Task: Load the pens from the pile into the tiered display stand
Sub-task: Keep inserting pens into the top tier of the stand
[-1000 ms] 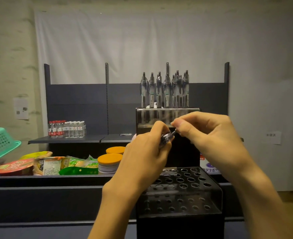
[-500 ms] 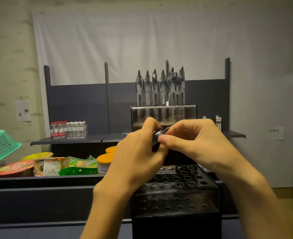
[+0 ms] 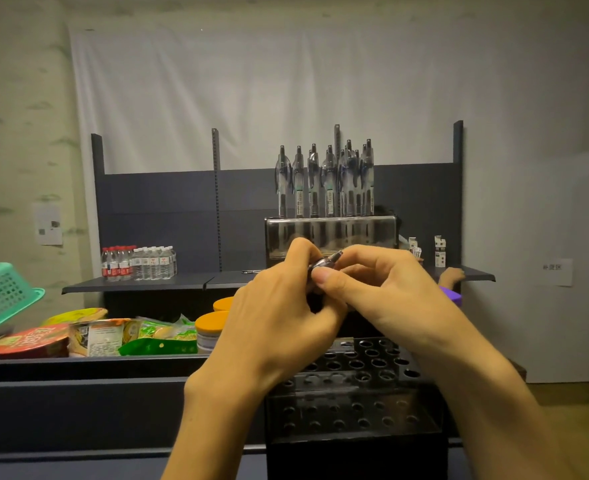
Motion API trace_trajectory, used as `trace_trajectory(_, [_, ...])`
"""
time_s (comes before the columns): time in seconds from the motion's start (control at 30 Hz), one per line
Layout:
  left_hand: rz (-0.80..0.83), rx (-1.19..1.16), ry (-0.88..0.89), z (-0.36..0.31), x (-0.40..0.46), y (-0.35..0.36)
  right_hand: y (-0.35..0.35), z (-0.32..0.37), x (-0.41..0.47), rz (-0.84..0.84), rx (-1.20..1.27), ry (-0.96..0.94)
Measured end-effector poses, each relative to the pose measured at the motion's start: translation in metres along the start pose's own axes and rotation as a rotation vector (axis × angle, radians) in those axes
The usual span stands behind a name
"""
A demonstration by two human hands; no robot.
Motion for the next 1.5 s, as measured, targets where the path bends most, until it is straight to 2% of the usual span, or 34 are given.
trace_trajectory(0.33, [-0.026, -0.016, -0.012, -0.001, -0.002, -0.011, 0.006, 0.011, 0.002, -0.214, 0.088, -0.064])
trace_trajectory(0.47, [-0.082, 0.056, -0.061, 0.004, -0.005, -0.020, -0.016, 0.022, 0.006, -0.452, 0.167, -0.082])
trace_trajectory(0.63, [-0.084, 0.020, -0.082, 0.008, -0.007, -0.023, -0.049, 0.041, 0.018, -0.736, 0.000, -0.167])
trace_trajectory(0.77, [-0.055, -0.038, -0.061, 0.008, -0.006, -0.018, -0.059, 0.060, 0.032, -0.871, -0.162, -0.298])
trace_trajectory(0.87, [-0.046, -0.073, -0.053, 0.009, -0.004, -0.016, -0.057, 0.069, 0.044, -0.878, -0.310, -0.345])
trace_trajectory(1.33, [-0.064, -0.090, -0.060, 0.013, 0.000, -0.012, -0.040, 0.076, 0.080, -0.718, -0.762, -0.242])
trace_trajectory(1.5, [-0.042, -0.108, -0.057, 0.010, 0.001, -0.009, -0.042, 0.081, 0.090, -0.652, -0.879, -0.109])
Point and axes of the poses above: each hand's wrist, its own x-axis towards the middle knuckle, its own y-axis out of the palm, z = x × y, the point moved 5 cm from there along x, towards the middle knuckle, and after that the axes turned 4 degrees about z, right-handed, at the moved point
